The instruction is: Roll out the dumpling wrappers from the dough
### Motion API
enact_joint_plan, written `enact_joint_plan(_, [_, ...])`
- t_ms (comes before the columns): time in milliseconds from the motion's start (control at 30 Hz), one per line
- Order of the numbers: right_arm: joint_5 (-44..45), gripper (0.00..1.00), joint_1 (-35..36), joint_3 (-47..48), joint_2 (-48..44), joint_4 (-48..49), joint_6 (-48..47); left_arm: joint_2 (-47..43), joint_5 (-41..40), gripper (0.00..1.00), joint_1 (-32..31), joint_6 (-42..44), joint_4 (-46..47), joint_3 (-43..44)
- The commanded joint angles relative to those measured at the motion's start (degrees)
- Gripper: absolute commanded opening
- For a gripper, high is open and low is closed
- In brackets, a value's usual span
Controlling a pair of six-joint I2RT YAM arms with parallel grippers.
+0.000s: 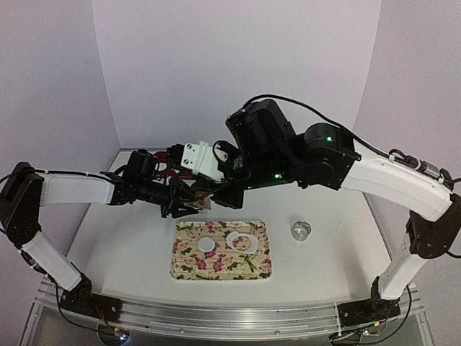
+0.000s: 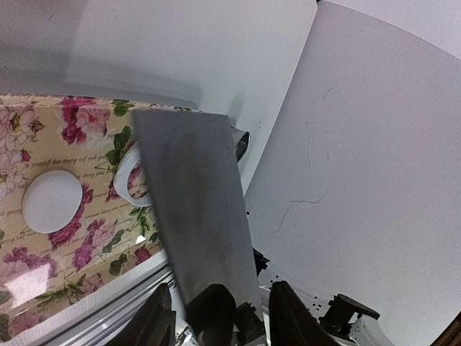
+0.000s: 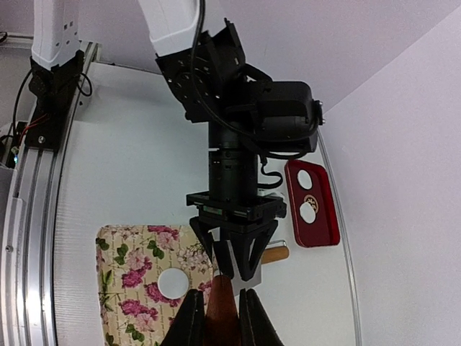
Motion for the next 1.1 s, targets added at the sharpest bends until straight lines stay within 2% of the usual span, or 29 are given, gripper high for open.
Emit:
enact_joint_plan(0, [2.7, 0.00, 1.9, 2.7, 0.8, 3.3, -4.0, 0.6, 2.2, 0.34, 0.2, -0.7, 3.8, -0.2])
enact_joint_plan(167, [4.2, 0.00, 2.5, 1.6, 0.8, 3.3, -4.1, -1.1, 0.5, 0.03, 0.2, -2.7, 5.6, -2.6])
enact_joint_plan(233, [6.5, 0.01, 2.5, 0.1, 0.1, 3.4, -2.7, -2.8, -1.7, 0.00, 0.3, -4.2, 6.6, -4.5])
enact_joint_plan(267, [8.0, 0.08, 2.5, -1.2, -0.4, 3.7, -1.7, -3.8, -3.2, 0.00, 0.3, -4.9, 7.3, -5.6])
enact_joint_plan(367, [12.8, 0.56, 2.6, -6.4, -2.5, 6.0, 3.7, -7.6, -9.4, 0.00, 0.3, -8.4, 10.5, -8.9])
enact_joint_plan(467, [14.5, 0.74, 2.5, -10.3, -4.4, 7.4, 11.4, -11.4, -16.4, 0.00, 0.3, -12.1, 13.7, -11.6])
enact_joint_plan(667, [16.3, 0.96, 2.5, -14.2, -6.9, 12.4, 31.0, -14.3, -29.4, 0.00, 0.3, -10.5, 15.1, -11.5])
enact_joint_plan(800, [14.8, 0.98, 2.5, -16.1, -8.5, 16.8, 44.7, -16.2, -38.1, 0.00, 0.3, -8.2, 15.5, -11.6])
enact_joint_plan(933, [13.7, 0.98, 1.7, -14.4, -8.8, 17.6, 54.6, -17.6, -45.7, 0.00, 0.3, -6.3, 16.4, -11.2])
enact_joint_plan(1067, [9.4, 0.98, -4.8, -16.3, -11.0, 17.5, 70.5, -20.1, -50.5, 0.00, 0.3, -2.6, 21.5, -13.0])
